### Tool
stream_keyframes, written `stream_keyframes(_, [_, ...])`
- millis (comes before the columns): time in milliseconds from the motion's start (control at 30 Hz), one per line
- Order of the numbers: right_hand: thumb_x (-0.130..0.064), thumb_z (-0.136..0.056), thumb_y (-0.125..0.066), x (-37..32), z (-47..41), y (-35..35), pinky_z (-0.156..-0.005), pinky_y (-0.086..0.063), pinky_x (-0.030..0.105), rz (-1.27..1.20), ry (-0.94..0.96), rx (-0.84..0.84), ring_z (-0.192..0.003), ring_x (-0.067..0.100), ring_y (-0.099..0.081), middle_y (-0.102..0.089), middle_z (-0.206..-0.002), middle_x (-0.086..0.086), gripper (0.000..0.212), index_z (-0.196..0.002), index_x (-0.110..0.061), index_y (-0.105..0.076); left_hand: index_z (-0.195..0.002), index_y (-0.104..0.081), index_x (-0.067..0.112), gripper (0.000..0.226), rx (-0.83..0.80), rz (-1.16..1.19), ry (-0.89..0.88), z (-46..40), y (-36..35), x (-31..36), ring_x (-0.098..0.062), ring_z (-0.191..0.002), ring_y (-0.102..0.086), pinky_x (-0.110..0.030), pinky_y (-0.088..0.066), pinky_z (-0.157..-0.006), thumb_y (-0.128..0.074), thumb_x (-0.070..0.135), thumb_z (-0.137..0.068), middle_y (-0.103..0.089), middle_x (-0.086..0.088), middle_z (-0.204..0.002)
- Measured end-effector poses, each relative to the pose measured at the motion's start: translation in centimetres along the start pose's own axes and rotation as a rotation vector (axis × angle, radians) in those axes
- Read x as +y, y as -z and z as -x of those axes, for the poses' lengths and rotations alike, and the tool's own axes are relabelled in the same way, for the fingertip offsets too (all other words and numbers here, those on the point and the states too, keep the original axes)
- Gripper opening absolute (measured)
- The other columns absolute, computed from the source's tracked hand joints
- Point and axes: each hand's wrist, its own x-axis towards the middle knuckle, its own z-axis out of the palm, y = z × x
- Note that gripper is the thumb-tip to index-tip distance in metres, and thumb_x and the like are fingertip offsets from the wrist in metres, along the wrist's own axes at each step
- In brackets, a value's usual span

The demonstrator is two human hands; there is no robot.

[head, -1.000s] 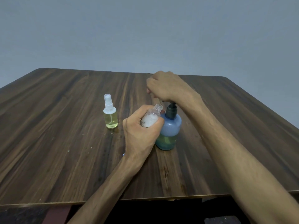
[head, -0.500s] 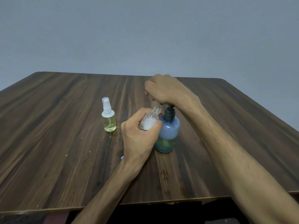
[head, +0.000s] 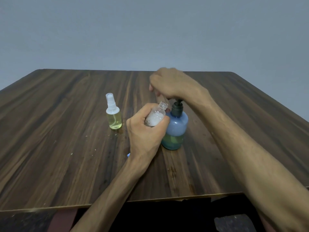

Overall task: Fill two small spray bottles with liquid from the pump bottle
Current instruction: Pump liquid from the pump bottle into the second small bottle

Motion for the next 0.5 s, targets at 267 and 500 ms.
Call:
stream_keyframes(267, [-0.035, -0.086, -0.035, 0.04, 0.21, 0.01, -0.09, -0.057, 0.04, -0.016, 0.004, 0.011, -0.087, 0.026, -0.068, -0.078, -0.098, 0.004, 0.049, -0.104, -0.013, -0.075, -0.095, -0.08, 0.011, 0.016, 0.002, -0.012, -0.007, 0.05, -0.06, -0.16, -0.025, -0.076, -0.069, -0.039, -0.053, -0.065, -0.072, 0.014, -0.081, -0.074, -0.005, -0.08])
stream_keyframes(500, [-0.031, -0.094, -0.038, 0.17, -0.22, 0.17, -0.084, -0.056, 0.039, -0.006, -0.006, 0.002, -0.09, 0.026, -0.07, -0.078, -0.098, 0.004, 0.045, -0.108, -0.011, -0.076, -0.096, -0.081, 0.01, 0.016, -0.001, 0.011, -0.015, 0.1, -0.13, -0.15, -0.026, -0.08, -0.071, -0.039, -0.055, -0.068, -0.072, 0.01, -0.082, -0.076, -0.005, -0.083])
